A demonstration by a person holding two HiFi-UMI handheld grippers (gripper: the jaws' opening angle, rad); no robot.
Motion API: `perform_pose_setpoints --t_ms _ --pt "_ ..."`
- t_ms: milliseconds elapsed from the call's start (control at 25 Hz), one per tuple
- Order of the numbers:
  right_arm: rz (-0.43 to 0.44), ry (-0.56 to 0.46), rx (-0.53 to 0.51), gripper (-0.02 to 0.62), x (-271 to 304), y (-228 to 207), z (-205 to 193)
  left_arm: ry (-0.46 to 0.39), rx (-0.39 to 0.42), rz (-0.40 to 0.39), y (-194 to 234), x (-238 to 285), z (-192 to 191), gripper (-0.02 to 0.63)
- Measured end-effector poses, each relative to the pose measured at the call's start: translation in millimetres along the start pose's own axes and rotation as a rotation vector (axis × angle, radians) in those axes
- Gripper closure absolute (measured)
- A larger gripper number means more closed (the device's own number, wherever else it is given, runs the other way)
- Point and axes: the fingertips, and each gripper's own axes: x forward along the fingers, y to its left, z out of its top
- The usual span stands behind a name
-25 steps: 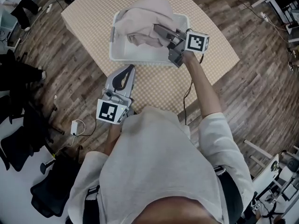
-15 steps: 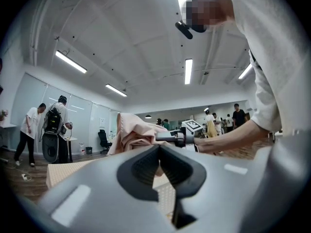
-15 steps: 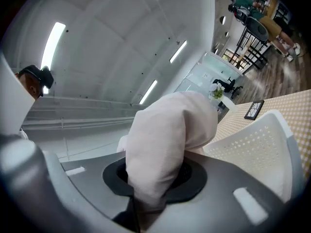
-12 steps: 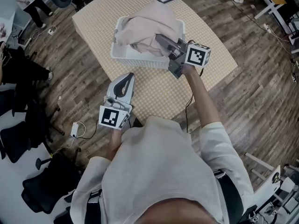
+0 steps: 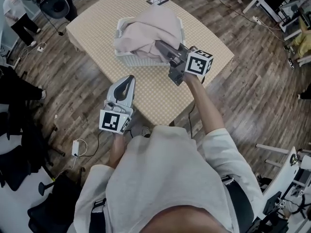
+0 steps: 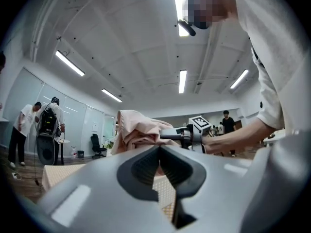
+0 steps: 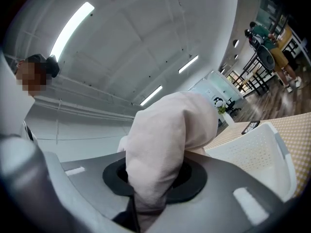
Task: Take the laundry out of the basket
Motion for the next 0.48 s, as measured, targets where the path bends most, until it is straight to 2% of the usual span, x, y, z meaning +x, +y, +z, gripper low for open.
perform_pose_setpoints --t_ms 240,480 --pt "-0.051 -0.034 -0.037 0.489 -8 71 -40 0.023 -0.041 -0.052 8 -56 -9 0.595" --pt "-0.087 -0.012 -0.105 0.489 -42 125 -76 0.008 -0.038 -0.087 -17 -87 4 0.595"
